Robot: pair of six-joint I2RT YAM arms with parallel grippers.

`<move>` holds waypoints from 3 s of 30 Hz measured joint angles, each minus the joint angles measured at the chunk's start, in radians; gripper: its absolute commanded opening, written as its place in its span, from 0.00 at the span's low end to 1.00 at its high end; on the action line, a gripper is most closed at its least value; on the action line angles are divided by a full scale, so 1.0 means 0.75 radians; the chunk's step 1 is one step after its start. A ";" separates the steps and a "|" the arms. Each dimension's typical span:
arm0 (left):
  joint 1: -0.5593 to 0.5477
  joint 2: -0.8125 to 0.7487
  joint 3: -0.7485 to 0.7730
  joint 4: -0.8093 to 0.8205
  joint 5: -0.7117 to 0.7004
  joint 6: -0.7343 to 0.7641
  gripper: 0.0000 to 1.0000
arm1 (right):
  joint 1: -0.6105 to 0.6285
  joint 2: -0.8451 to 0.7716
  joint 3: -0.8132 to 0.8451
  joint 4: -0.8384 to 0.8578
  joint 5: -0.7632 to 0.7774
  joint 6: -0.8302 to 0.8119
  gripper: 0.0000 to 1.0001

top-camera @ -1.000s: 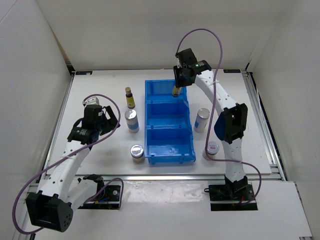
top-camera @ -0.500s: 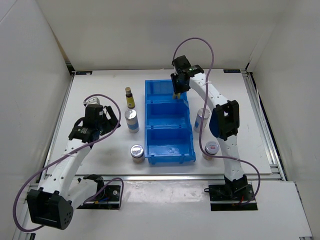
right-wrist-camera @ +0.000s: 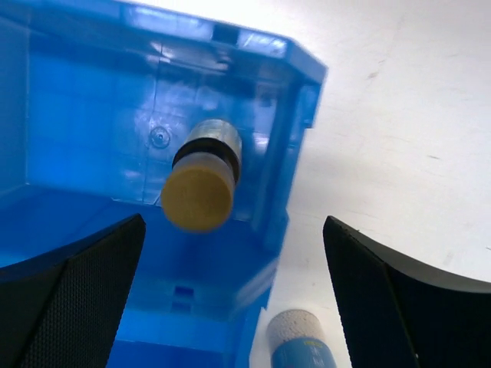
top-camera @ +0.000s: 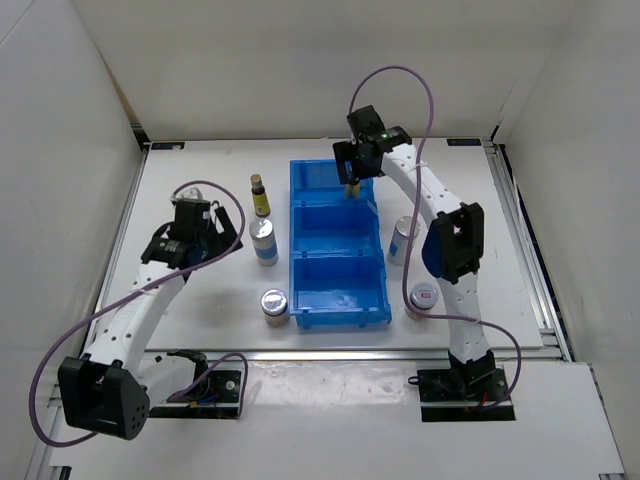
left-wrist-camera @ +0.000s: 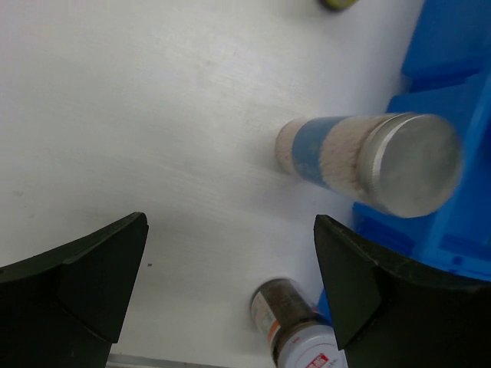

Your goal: Organize the condiment bottles

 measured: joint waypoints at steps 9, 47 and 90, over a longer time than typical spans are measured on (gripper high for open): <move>0.022 0.228 0.708 -0.003 0.070 0.138 1.00 | 0.002 -0.446 -0.150 0.039 0.091 0.002 1.00; -0.012 1.420 1.402 -0.083 0.242 0.390 0.38 | 0.004 -0.994 -1.023 0.069 -0.021 0.116 1.00; -0.346 1.691 2.293 -0.437 0.183 0.507 0.11 | -0.021 -1.098 -1.152 0.061 -0.020 0.132 1.00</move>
